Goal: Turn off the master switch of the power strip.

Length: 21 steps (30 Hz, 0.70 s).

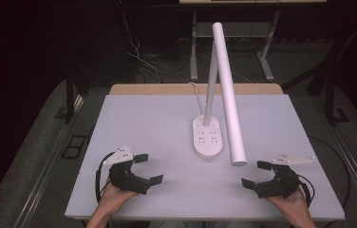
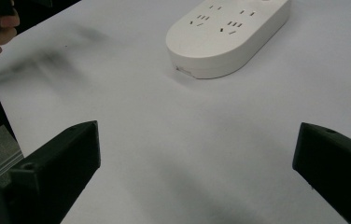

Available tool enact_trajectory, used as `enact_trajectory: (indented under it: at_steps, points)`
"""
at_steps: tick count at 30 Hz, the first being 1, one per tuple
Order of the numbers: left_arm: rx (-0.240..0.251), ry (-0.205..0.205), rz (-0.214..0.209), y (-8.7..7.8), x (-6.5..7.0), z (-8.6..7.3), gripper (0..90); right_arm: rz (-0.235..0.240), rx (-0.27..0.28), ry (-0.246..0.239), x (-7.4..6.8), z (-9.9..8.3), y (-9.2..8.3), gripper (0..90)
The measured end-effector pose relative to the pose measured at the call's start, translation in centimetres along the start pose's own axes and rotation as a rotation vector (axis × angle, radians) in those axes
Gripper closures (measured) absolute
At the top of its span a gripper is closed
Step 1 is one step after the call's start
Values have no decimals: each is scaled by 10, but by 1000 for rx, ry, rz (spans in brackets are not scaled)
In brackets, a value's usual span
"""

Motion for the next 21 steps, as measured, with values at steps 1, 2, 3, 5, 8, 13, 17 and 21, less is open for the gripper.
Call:
enact_trajectory:
  at_steps: [1,2,3,5,8,13,17,21]
  points:
    - [0,0,0,0,0,0,0,0,-1,0,0,0,0,3]
    - [-2,-2,-1,1,0,2,0,0,-1,0,0,0,0,3]
    - [-9,3,0,1,0,3,0,0,-1,0,0,0,0,3]
    - [-12,6,-2,2,1,5,0,-2,0,4,0,0,0,3]
    - [-19,10,1,3,1,10,0,-3,1,0,0,0,0,3]
    - [-31,15,3,5,1,14,0,-4,0,-1,0,0,0,3]
    - [-47,20,5,8,0,18,0,-5,-2,-3,0,0,0,3]
    - [-50,24,7,10,0,24,0,-6,-3,-5,0,0,0,3]
Point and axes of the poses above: each handheld gripper's, and its own axes: y roughly forward along the jaws, z roughly out of its top, x roughly to its right, the point moved 2 cm from there along y, roughly forward along the jaws, and after that the axes turned 6 degrees about -y, right-handed, at the moved point
